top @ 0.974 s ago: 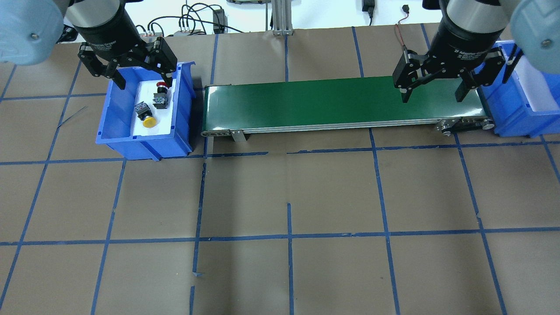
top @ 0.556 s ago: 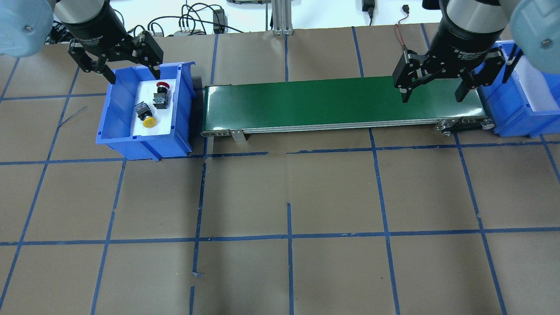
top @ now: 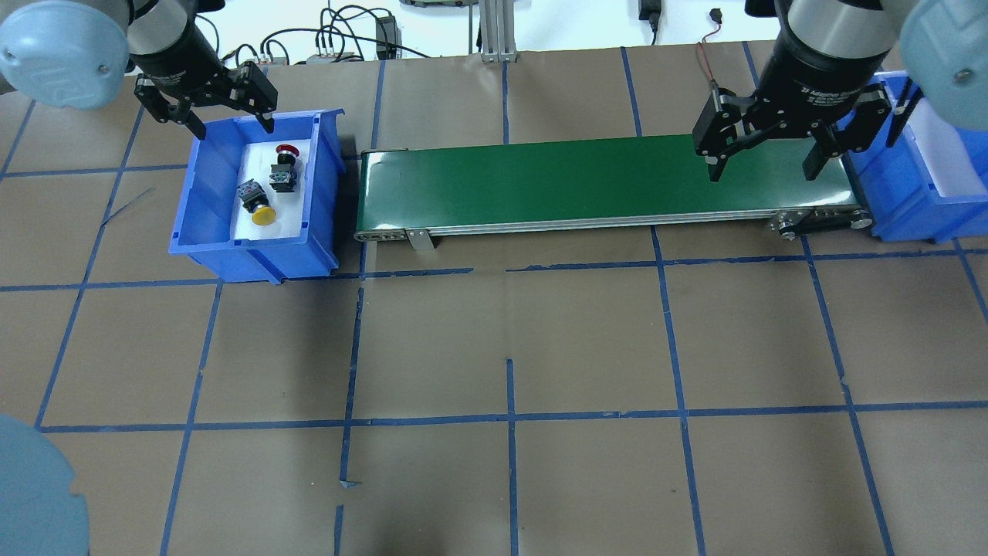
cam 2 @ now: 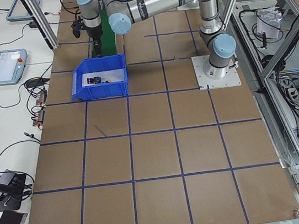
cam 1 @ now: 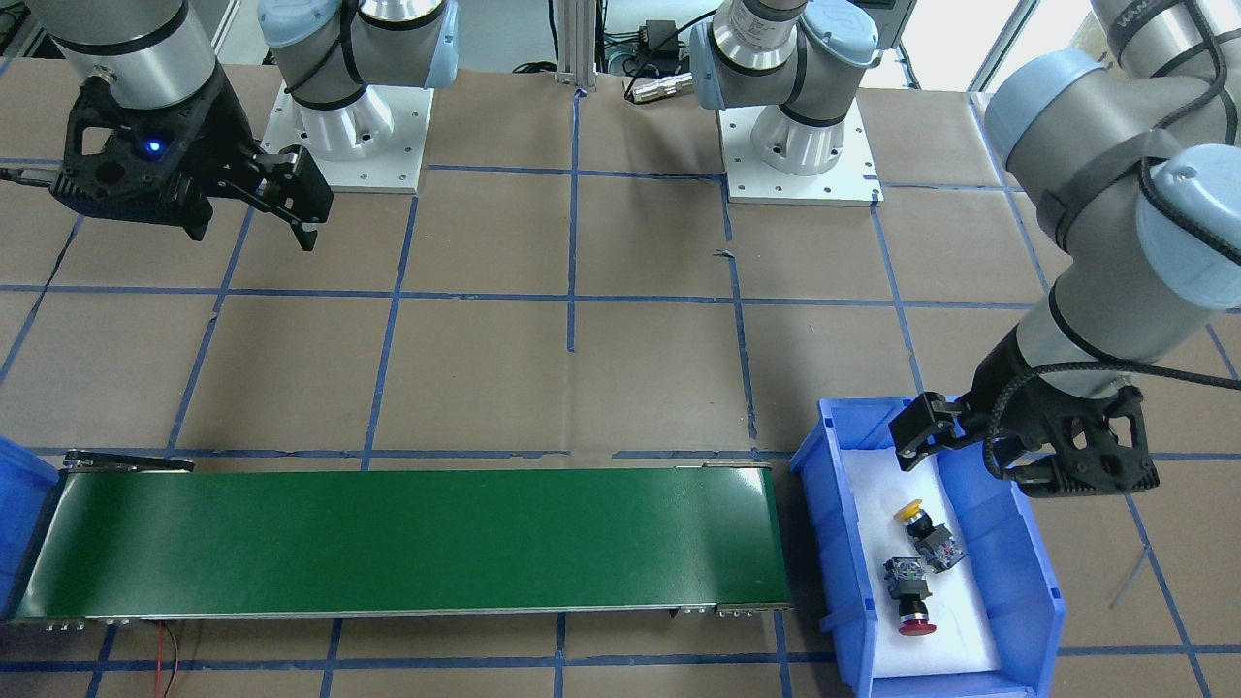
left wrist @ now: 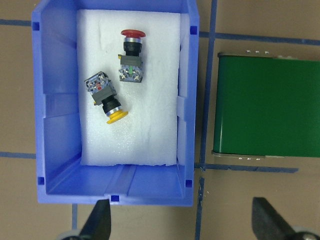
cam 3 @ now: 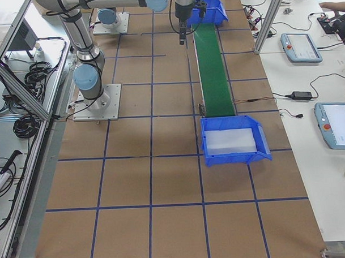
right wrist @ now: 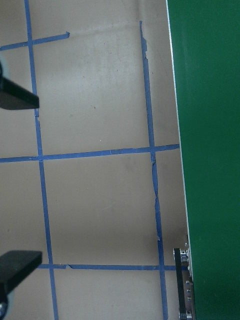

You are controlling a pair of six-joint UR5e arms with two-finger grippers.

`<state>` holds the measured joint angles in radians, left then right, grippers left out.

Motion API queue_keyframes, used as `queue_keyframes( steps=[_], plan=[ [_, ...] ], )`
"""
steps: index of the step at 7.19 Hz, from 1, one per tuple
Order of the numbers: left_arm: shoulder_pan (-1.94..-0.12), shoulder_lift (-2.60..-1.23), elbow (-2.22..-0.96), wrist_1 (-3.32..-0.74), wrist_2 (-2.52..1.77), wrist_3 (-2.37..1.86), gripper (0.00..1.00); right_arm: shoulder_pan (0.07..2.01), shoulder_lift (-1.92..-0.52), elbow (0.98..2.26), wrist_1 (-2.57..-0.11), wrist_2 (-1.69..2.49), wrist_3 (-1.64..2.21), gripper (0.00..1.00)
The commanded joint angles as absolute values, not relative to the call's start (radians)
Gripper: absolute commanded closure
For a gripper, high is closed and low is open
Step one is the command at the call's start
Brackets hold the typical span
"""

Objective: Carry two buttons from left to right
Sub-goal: 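Move the left gripper down over the blue bin toward the red-capped button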

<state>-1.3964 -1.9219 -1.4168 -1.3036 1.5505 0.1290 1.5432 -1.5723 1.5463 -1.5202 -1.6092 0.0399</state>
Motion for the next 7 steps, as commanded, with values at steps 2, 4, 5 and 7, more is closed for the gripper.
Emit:
queue_keyframes(
  steps=[2, 4, 5, 7],
  plan=[
    [-1.388, -2.057, -1.411, -1.142, 1.548, 0.146, 0.00, 1.543, -1.572, 1.546, -1.520, -1.609, 0.040, 0.00],
    [-1.388, -2.108, -1.407, -1.092, 1.519, 0.190, 0.02, 1.543, -1.572, 1.546, -1.520, -1.609, 0.040, 0.00],
    [-1.388, -2.123, -1.407, -1.085, 1.519, 0.189, 0.02, 1.543, -1.572, 1.546, -1.520, -1.609, 0.040, 0.00],
    [-1.388, -2.146, -1.407, -1.053, 1.519, 0.215, 0.19, 1.543, -1.572, 1.549, -1.520, -1.609, 0.040, 0.00]
  ],
)
